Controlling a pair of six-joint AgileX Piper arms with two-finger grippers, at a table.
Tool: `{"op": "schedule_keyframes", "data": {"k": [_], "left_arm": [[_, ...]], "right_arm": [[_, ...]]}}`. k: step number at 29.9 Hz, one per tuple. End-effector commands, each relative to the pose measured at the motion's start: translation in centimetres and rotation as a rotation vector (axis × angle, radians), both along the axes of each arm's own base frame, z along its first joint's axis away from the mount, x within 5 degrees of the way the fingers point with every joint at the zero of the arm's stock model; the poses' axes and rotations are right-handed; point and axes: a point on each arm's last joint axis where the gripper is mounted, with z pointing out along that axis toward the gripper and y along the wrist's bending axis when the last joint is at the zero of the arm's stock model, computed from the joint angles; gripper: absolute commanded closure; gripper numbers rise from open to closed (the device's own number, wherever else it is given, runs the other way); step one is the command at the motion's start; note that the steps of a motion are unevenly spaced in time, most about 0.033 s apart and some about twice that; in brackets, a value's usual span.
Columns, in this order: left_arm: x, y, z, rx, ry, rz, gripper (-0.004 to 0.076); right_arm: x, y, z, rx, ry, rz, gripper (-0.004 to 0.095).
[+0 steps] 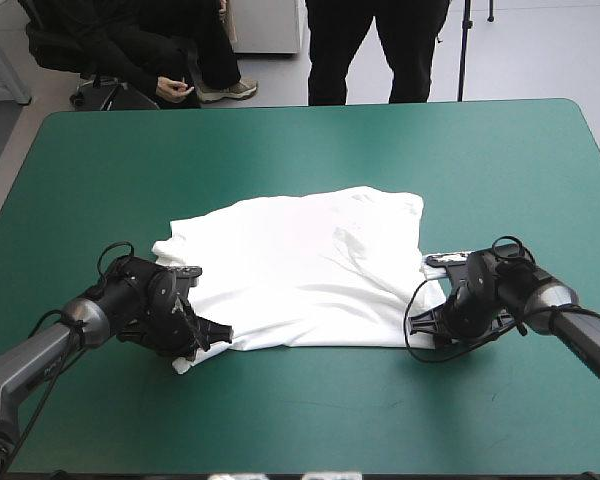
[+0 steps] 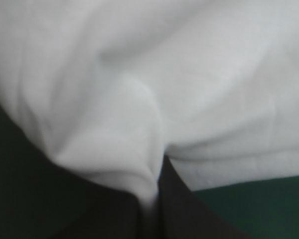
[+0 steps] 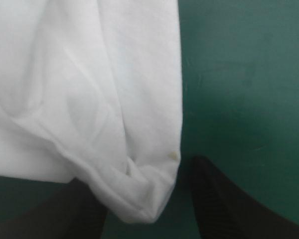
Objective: Fold the cloth
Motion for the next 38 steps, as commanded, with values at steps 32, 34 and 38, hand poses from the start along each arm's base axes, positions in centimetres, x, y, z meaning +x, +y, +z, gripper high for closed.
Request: {"op": "schedule_keyframes", "data": {"k": [32, 34, 38], "left_arm": [[12.1, 0.9, 13.3, 0.215, -0.495, -0.064, 0.0739], [13.8, 1.3, 13.6, 0.212, -0.523, -0.037, 0.0739], [16.9, 1.7, 13.7, 0.211, -0.558, -0.014, 0.0739]], "right_arm": [[8.0, -0.7, 14.2, 0.118, -0.545, -0.020, 0.0926], [9.6, -1.0, 13.9, 0.130, -0.541, -0.034, 0.0926], [12.7, -1.6, 13.4, 0.143, -0.538, -0.057, 0.0925]]}}
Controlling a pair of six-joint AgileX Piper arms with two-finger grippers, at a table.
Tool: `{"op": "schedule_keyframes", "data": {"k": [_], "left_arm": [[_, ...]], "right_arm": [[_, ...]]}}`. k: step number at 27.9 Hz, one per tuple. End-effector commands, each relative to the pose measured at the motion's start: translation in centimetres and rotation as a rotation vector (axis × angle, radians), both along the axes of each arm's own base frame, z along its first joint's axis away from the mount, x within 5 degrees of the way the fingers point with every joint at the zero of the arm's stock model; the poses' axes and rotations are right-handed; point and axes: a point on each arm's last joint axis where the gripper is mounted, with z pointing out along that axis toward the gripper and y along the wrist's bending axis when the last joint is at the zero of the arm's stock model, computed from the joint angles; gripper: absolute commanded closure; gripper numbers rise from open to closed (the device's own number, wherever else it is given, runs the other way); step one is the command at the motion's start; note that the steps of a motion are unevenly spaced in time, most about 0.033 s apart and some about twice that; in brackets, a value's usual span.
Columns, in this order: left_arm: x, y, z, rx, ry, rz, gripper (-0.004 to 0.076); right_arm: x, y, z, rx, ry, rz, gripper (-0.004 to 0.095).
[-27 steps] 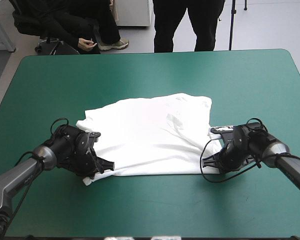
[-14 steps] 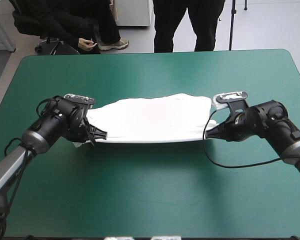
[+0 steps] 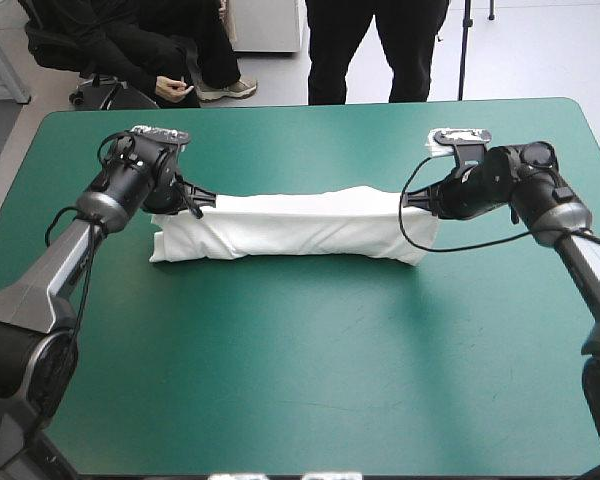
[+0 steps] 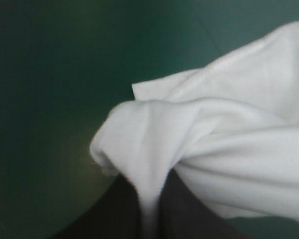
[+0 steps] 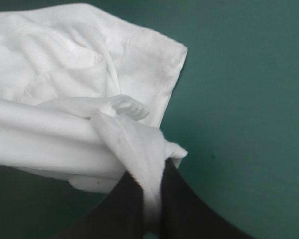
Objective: Fold the cloth
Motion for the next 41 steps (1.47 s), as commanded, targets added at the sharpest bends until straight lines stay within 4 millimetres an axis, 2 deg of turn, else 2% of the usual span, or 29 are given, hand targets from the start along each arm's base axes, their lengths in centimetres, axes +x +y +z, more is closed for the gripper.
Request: {"op": "schedule_keyframes", "data": {"k": [1, 5, 10, 14, 16, 18, 22, 24, 26, 30, 32, 34, 35, 36, 37, 40, 41], "left_arm": [[2.2, 0.9, 2.7, 0.015, -0.131, 0.008, 0.0739], [4.6, 0.1, 1.6, -0.003, -0.135, 0.000, 0.0739], [6.8, -0.9, -1.1, -0.047, -0.100, -0.002, 0.0739], [7.6, -1.1, -2.7, -0.047, -0.079, 0.006, 0.0738], [7.8, -1.2, -3.1, -0.049, -0.075, 0.007, 0.0719], [7.9, -1.4, -3.3, -0.058, -0.068, -0.015, 0.0637], [7.7, -1.6, -3.5, -0.110, -0.031, -0.089, 0.0372], [7.5, -1.3, -3.0, -0.139, -0.013, -0.073, 0.0257], [7.1, -0.6, -1.9, -0.104, -0.011, -0.065, 0.0218], [5.5, 0.4, 2.3, -0.087, -0.098, -0.052, 0.0246], [4.5, 0.4, 4.5, -0.128, -0.161, -0.065, 0.0309], [3.7, 0.1, 6.0, -0.187, -0.200, -0.092, 0.0443], [3.3, -0.2, 6.7, -0.225, -0.217, -0.115, 0.0570], [3.1, -0.5, 7.0, -0.259, -0.219, -0.139, 0.0663], [2.8, -1.6, 7.2, -0.331, -0.214, -0.193, 0.0733], [2.5, -4.6, 6.7, -0.403, -0.194, -0.268, 0.0741], [2.3, -6.6, 6.3, -0.403, -0.196, -0.314, 0.0741]], "right_arm": [[2.1, -1.0, 2.3, 0.016, -0.117, -0.008, 0.0925], [4.7, -1.0, 1.5, 0.025, -0.104, 0.017, 0.0926], [7.4, -0.8, -0.3, 0.040, -0.064, 0.013, 0.0924], [8.6, -0.7, -1.8, 0.049, -0.036, 0.010, 0.0923], [8.9, -0.6, -2.5, 0.049, -0.019, 0.008, 0.0883], [9.0, -0.6, -3.0, 0.049, 0.004, 0.009, 0.0773], [8.9, -0.3, -3.3, 0.083, 0.029, 0.008, 0.0472], [8.8, -0.2, -3.2, 0.111, 0.042, 0.020, 0.0385], [8.4, -0.4, -2.5, 0.120, 0.035, 0.043, 0.0368], [7.1, -1.6, -0.1, 0.121, 0.018, 0.050, 0.0368], [6.2, -2.4, 1.7, 0.144, -0.012, 0.045, 0.0368], [5.4, -3.2, 3.3, 0.173, -0.047, 0.029, 0.0368], [5.0, -3.6, 4.1, 0.180, -0.064, 0.024, 0.0368], [4.6, -3.8, 4.7, 0.181, -0.077, 0.027, 0.0368], [3.7, -4.4, 5.9, 0.186, -0.100, 0.026, 0.0368], [2.7, -4.5, 7.1, 0.201, -0.112, 0.033, 0.0372], [2.6, -4.4, 7.2, 0.219, -0.113, 0.037, 0.0372]]}}
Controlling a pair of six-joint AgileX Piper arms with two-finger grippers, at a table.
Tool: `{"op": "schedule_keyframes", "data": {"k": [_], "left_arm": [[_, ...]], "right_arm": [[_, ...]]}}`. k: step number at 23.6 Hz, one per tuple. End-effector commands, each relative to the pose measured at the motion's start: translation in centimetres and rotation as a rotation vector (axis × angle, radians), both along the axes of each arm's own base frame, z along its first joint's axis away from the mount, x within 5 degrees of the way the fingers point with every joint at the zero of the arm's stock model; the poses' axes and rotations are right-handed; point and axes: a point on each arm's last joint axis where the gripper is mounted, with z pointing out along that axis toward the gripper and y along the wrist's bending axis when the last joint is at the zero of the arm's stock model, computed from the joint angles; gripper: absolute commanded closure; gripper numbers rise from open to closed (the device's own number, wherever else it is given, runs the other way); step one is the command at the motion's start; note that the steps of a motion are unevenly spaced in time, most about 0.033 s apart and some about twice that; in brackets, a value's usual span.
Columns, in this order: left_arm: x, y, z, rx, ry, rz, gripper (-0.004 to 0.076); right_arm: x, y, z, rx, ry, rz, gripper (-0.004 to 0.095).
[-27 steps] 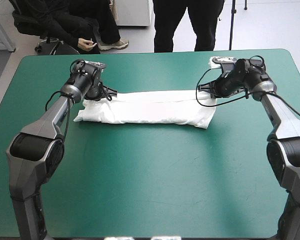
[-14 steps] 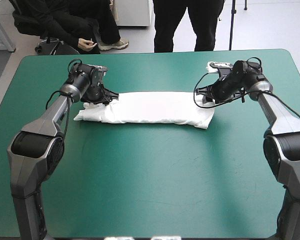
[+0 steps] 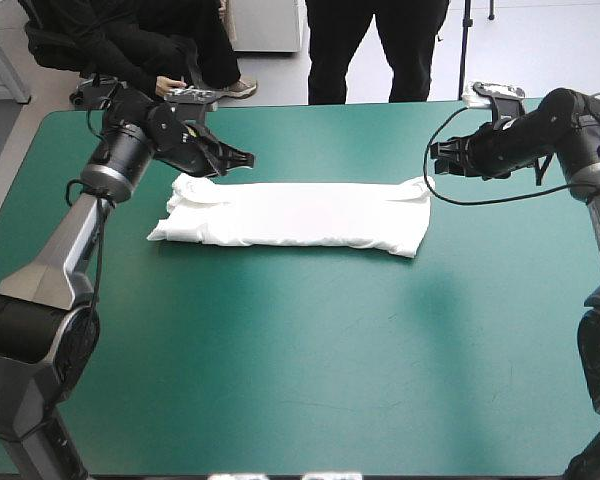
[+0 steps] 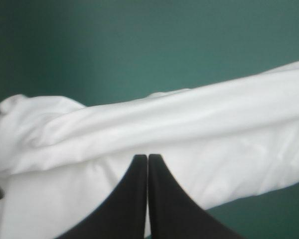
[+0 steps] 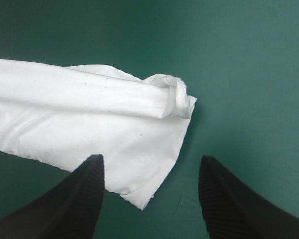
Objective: Fold the cloth
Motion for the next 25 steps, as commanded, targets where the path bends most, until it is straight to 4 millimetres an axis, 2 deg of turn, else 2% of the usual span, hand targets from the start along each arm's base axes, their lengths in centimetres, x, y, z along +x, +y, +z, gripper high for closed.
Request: {"op": "schedule_keyframes", "data": {"k": [1, 3, 4, 5, 9, 13, 18, 22, 23, 25], "left_arm": [[-1.2, -3.3, 2.5, -0.075, -0.116, -0.076, 0.0741], [-1.5, -7.1, 1.0, -0.082, -0.118, -0.152, 0.0741], [-1.4, -7.8, 0.4, -0.081, -0.114, -0.163, 0.0741], [-1.4, -9.4, -0.6, -0.086, -0.119, -0.188, 0.0741], [-0.8, -12.0, -3.6, -0.079, -0.101, -0.222, 0.0741], [0.0, -12.9, -6.6, -0.054, -0.045, -0.227, 0.0741], [0.4, -13.0, -9.2, -0.002, 0.021, -0.235, 0.0741], [0.4, -12.9, -9.9, 0.027, 0.057, -0.242, 0.0741], [0.4, -12.9, -10.0, 0.031, 0.058, -0.243, 0.0741], [0.4, -12.9, -10.0, 0.035, 0.056, -0.244, 0.0741]], "right_arm": [[-1.3, 0.0, 3.4, 0.053, -0.113, 0.004, 0.0372], [-1.2, 0.2, 3.5, 0.077, -0.118, 0.015, 0.0372], [-1.2, 0.2, 3.5, 0.076, -0.119, 0.017, 0.0372], [-1.2, 0.2, 3.5, 0.075, -0.120, 0.018, 0.0371], [-1.2, 0.2, 3.5, 0.072, -0.121, 0.022, 0.0372], [-1.2, 0.2, 3.4, 0.066, -0.122, 0.023, 0.0387], [-1.1, 0.1, 2.1, 0.048, -0.086, 0.019, 0.0381], [-0.9, -0.1, 0.1, 0.029, -0.043, 0.019, 0.0304], [-0.3, 0.0, -1.4, 0.030, -0.004, 0.028, 0.0247], [0.3, 0.1, -2.7, 0.049, 0.033, 0.027, 0.0221]]}}
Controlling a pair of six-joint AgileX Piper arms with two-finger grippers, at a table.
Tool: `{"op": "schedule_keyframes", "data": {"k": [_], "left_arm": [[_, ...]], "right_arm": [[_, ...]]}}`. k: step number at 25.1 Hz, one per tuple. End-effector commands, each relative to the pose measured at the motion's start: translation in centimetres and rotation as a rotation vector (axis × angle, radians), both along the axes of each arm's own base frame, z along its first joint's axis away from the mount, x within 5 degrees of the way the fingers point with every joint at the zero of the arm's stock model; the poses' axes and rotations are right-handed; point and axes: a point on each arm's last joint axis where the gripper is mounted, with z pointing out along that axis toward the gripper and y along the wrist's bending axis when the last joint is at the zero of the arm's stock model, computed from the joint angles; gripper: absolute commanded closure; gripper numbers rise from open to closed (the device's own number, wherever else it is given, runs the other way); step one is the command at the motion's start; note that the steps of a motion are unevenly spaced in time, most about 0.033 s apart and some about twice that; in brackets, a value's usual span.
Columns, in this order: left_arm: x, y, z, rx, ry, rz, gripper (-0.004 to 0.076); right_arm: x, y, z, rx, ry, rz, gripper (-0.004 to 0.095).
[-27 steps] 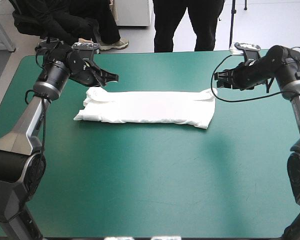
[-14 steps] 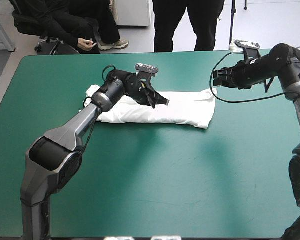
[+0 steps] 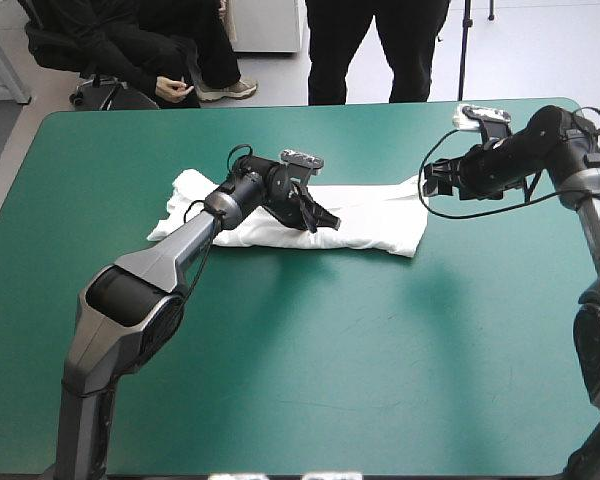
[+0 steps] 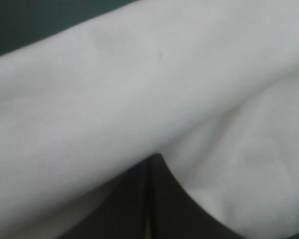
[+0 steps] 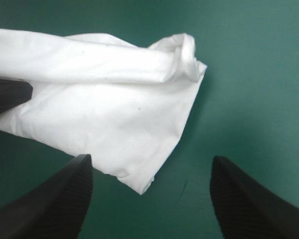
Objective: Fold the cloth
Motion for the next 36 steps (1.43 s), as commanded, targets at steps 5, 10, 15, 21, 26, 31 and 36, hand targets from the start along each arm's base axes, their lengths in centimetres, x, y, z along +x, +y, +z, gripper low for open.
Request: {"op": "schedule_keyframes", "data": {"k": [5, 10, 15, 21, 26, 31, 36], "left_arm": [[-0.5, 0.1, 3.1, -0.024, -0.051, -0.007, 0.0741], [-0.5, 0.1, 3.1, -0.022, -0.053, -0.009, 0.0741], [-0.5, 0.1, 3.1, -0.017, -0.051, -0.012, 0.0741], [-0.6, 0.2, 3.0, -0.003, -0.043, -0.016, 0.0741], [-0.6, 0.3, 3.0, 0.003, -0.041, -0.017, 0.0741], [-0.6, 0.2, 3.0, 0.002, -0.044, -0.017, 0.0741], [-0.6, 0.2, 3.0, 0.001, -0.043, -0.016, 0.0741]], "right_arm": [[2.1, 0.3, -3.2, 0.089, 0.054, 0.018, 0.0223], [3.9, 1.5, -7.8, 0.185, 0.155, 0.048, 0.0223], [4.3, 4.2, -10.2, 0.196, 0.195, 0.110, 0.0230], [4.3, 6.4, -11.3, 0.187, 0.215, 0.128, 0.0805], [4.6, 6.5, -8.0, 0.194, 0.133, 0.152, 0.0925], [4.5, 7.4, -0.6, 0.273, -0.018, 0.234, 0.0925], [3.7, 9.0, 4.8, 0.302, -0.131, 0.307, 0.0925]]}}
